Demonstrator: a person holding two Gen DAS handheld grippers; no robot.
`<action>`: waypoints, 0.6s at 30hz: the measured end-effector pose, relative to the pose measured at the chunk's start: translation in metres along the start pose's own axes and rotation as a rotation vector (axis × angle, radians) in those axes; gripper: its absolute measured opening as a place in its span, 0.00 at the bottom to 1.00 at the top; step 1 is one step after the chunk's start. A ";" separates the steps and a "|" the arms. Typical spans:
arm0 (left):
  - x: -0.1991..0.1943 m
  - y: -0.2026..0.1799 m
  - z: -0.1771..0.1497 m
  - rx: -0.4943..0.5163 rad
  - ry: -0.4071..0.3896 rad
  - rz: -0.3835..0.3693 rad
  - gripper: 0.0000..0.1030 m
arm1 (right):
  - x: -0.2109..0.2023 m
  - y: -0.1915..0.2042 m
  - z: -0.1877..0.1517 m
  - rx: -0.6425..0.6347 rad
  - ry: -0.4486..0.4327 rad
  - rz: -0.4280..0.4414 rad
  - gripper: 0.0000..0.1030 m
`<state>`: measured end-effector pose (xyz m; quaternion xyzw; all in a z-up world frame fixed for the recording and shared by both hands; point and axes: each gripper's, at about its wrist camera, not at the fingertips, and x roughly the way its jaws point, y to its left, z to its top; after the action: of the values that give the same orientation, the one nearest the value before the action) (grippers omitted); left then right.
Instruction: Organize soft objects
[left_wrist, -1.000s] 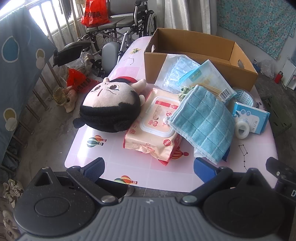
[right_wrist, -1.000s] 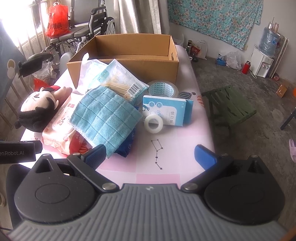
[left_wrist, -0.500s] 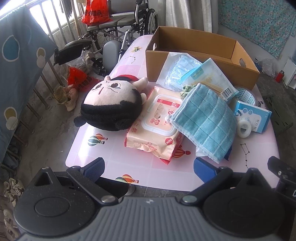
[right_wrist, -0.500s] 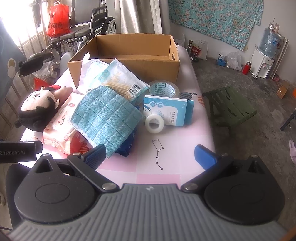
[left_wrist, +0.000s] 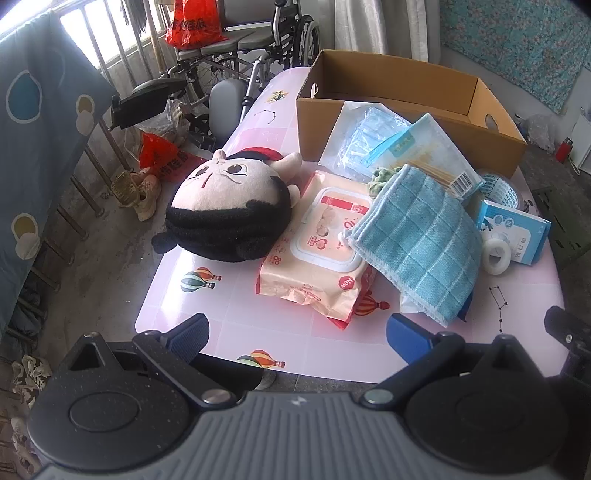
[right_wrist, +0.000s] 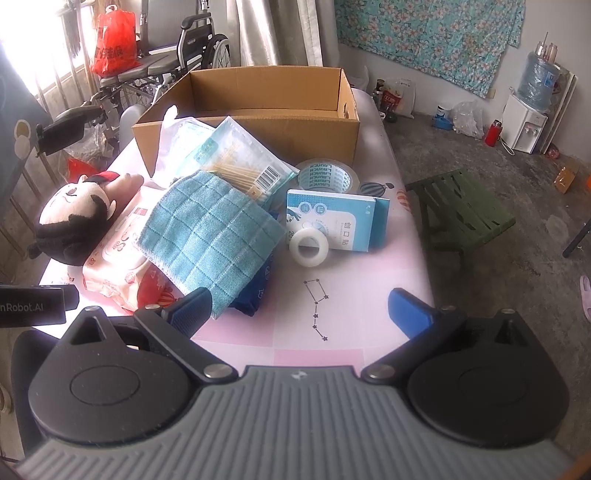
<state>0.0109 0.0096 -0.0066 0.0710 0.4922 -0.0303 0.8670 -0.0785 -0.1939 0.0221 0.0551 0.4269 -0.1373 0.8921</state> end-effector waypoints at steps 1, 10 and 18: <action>0.000 0.001 0.001 0.001 -0.003 -0.002 1.00 | 0.001 -0.001 0.001 0.000 -0.006 -0.001 0.99; 0.002 0.019 0.021 0.000 -0.090 -0.046 0.99 | 0.011 -0.028 0.010 0.024 -0.099 0.058 0.99; 0.009 0.031 0.035 -0.049 -0.209 -0.296 0.96 | 0.034 -0.043 0.022 0.118 -0.134 0.244 0.99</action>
<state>0.0485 0.0350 0.0063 -0.0268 0.4052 -0.1529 0.9010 -0.0540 -0.2468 0.0104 0.1495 0.3477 -0.0562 0.9239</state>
